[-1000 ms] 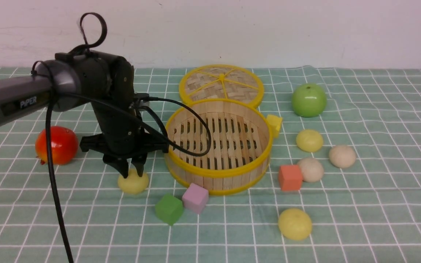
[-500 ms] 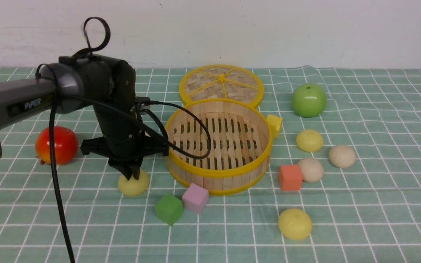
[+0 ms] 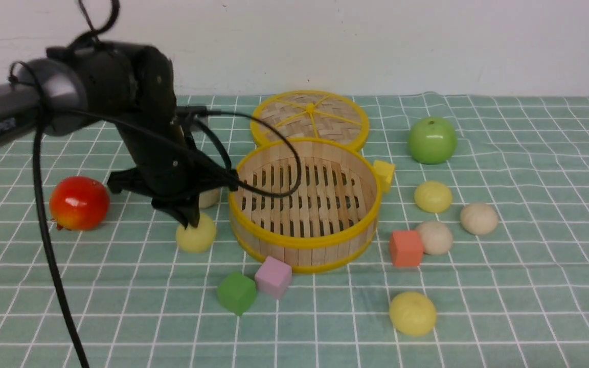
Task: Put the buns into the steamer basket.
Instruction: Use the left arm to put the steamed stuffed bun into the steamer
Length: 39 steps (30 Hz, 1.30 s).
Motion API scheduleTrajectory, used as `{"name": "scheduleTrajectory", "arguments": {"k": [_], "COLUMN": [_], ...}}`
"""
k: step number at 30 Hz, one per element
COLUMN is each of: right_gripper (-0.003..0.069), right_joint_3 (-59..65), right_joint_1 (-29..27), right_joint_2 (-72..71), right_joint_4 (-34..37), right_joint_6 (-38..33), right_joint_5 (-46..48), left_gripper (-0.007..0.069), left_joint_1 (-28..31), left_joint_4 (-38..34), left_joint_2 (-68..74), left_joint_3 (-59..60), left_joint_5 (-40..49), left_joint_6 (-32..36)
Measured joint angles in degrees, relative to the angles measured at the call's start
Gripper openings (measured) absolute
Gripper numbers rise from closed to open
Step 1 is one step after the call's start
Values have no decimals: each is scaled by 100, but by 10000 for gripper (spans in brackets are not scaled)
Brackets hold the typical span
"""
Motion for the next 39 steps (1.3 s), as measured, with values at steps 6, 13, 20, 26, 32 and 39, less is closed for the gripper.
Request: {"name": "scheduleTrajectory", "arguments": {"k": [6, 13, 20, 26, 32, 39], "right_gripper": [239, 239, 239, 239, 239, 239], "right_joint_3": [0, 0, 0, 0, 0, 0], "right_joint_1": [0, 0, 0, 0, 0, 0], "right_joint_2": [0, 0, 0, 0, 0, 0], "right_joint_4": [0, 0, 0, 0, 0, 0], "right_joint_6": [0, 0, 0, 0, 0, 0], "right_joint_5": [0, 0, 0, 0, 0, 0], "left_gripper": [-13, -13, -13, 4, 96, 364], "left_joint_1": [-297, -874, -899, -899, -899, -899], "left_joint_4": [-328, -357, -229, -226, -188, -285], "left_joint_2": [-50, 548, 1188, 1362, 1373, 1338], "left_joint_3": [-924, -1590, -1619, -1619, -1619, -1619], "left_joint_5": [64, 63, -97, -322, -337, -285], "left_joint_6": [209, 226, 159, -150, -356, -298]}}
